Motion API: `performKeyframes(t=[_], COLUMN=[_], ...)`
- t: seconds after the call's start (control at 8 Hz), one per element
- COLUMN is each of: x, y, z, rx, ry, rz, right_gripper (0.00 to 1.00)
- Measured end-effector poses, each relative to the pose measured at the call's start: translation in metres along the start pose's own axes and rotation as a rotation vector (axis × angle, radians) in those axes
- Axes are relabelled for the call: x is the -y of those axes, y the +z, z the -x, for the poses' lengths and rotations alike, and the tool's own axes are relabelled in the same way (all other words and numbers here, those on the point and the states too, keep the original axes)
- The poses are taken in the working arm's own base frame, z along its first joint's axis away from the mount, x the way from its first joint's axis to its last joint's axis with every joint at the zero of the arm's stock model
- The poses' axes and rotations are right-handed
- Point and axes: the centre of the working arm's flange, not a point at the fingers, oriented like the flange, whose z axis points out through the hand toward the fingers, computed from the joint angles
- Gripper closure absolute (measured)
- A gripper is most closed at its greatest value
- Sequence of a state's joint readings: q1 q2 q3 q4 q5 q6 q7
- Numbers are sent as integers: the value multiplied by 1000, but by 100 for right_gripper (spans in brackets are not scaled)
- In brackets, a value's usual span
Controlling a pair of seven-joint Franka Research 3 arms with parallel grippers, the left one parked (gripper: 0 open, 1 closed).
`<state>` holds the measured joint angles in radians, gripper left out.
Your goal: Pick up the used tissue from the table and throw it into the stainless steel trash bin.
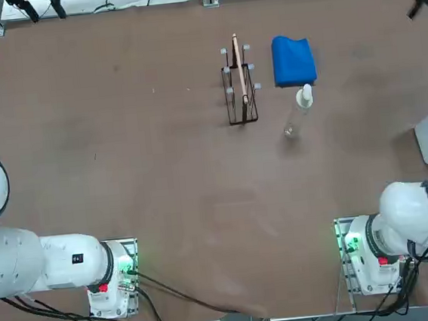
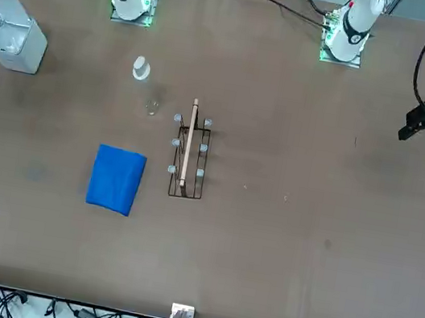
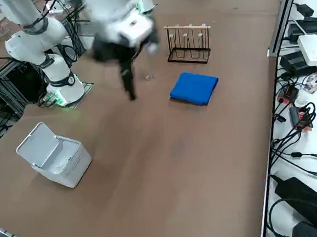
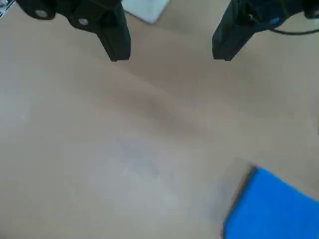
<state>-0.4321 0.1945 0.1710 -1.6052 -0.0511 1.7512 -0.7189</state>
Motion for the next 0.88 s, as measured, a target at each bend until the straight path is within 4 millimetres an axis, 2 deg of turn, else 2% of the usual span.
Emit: performKeyframes(t=[0.25,0.38,0.62,0.88], x=[65,94,145,187], y=[-37,-51,-79,-108], z=[-53,-69,-83,-78], rx=[-42,-57,-76,-83], ry=[102,156,243,310], rz=[33,40,49,36], right_gripper=[0,0,0,0])
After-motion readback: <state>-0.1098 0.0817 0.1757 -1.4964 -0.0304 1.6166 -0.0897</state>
